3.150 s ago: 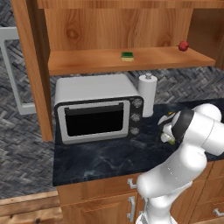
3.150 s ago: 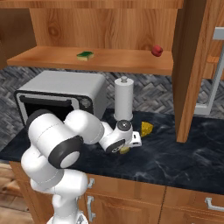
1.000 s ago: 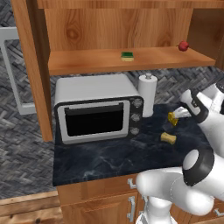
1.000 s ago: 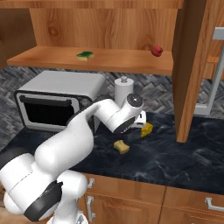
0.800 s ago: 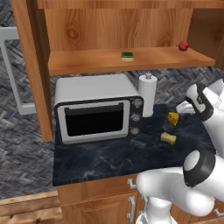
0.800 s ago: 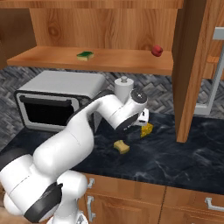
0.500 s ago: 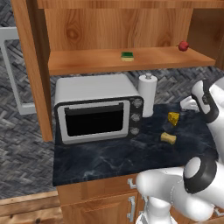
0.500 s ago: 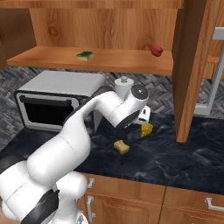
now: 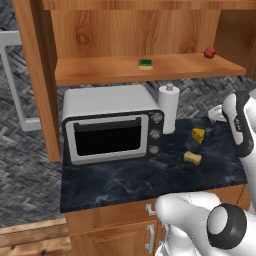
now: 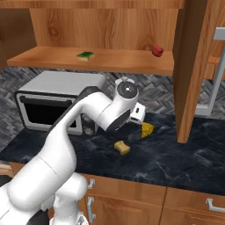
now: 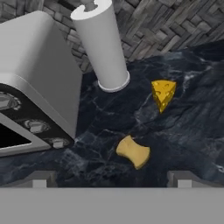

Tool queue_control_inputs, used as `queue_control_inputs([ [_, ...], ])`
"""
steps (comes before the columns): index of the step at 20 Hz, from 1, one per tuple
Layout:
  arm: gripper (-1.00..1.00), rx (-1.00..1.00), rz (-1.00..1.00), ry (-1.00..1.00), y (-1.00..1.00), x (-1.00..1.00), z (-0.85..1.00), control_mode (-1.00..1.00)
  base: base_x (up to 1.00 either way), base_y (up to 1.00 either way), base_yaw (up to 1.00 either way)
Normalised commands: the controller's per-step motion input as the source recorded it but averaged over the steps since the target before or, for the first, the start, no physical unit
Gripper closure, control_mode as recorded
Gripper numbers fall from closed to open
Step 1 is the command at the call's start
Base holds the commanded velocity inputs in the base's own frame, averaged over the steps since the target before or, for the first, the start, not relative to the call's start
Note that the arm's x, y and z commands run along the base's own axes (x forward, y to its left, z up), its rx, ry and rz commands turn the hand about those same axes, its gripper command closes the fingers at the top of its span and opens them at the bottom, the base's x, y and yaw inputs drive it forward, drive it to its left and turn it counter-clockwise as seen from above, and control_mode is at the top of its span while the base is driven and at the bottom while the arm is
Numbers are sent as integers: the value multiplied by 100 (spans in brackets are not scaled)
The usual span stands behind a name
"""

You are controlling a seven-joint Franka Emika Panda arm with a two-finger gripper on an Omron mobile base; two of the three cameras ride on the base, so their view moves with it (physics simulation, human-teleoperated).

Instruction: Pick the sponge and sponge from the cabinet and place them on the counter.

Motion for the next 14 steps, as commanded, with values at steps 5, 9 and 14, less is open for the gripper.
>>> queue_control_inputs([
  [5,-100,0,-8,-10,26,-21,43,-100,0,0,0],
  [9,-100,2,-2,-1,7,-18,53,-100,0,0,0],
  [14,-100,2,0,0,0,-23,55,-100,0,0,0],
])
